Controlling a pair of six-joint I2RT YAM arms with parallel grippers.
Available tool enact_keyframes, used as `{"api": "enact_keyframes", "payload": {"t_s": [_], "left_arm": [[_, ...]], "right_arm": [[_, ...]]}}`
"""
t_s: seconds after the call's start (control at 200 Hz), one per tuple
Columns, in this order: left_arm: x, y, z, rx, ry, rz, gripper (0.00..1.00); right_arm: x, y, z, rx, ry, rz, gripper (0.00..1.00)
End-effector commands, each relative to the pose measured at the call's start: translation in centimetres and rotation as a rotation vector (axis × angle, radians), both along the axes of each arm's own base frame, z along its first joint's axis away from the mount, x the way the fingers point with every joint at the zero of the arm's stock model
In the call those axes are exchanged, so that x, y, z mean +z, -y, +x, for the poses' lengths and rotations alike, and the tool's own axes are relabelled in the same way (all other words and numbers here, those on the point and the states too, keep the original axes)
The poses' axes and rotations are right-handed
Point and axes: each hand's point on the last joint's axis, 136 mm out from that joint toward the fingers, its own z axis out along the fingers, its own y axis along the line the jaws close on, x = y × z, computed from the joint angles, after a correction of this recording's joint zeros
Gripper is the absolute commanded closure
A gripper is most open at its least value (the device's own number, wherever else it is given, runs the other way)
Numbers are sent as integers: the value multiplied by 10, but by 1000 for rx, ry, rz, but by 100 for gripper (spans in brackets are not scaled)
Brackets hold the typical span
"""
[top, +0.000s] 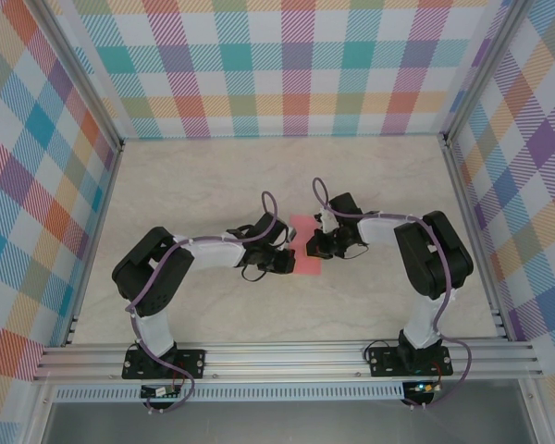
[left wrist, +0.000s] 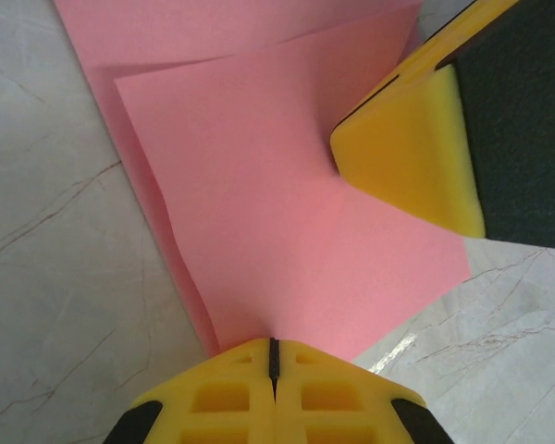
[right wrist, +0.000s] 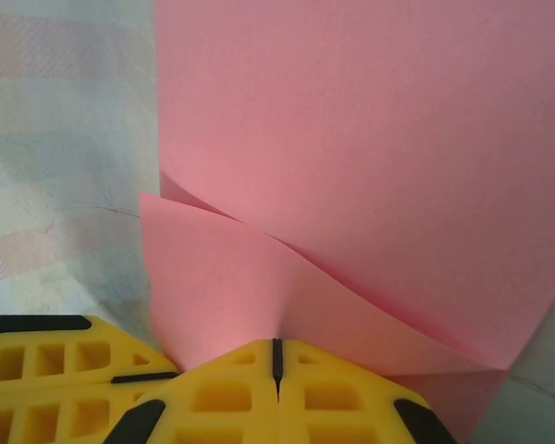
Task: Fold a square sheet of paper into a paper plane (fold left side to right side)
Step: Fold the triangle a second time at the center of the table.
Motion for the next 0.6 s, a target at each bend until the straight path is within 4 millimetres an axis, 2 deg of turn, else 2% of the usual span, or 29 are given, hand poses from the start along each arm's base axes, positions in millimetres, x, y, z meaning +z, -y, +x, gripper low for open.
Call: {"api": "enact_keyframes", "payload": {"t_s": [0.0, 0.12, 0.255, 0.595], "left_arm": [[24, 11, 7, -34, 16, -36, 97], [31, 26, 12, -65, 10, -78, 96], [23, 35, 16, -92, -12, -78, 96], [-4, 29, 16, -94, -39, -12, 97]], "right_arm": [[-14, 17, -4, -7, -17, -104, 100], [-16, 19, -7, -3, -25, -109, 100], [-15, 16, -6, -4, -29, -98, 100], [-19, 19, -8, 1, -40, -116, 100]]}}
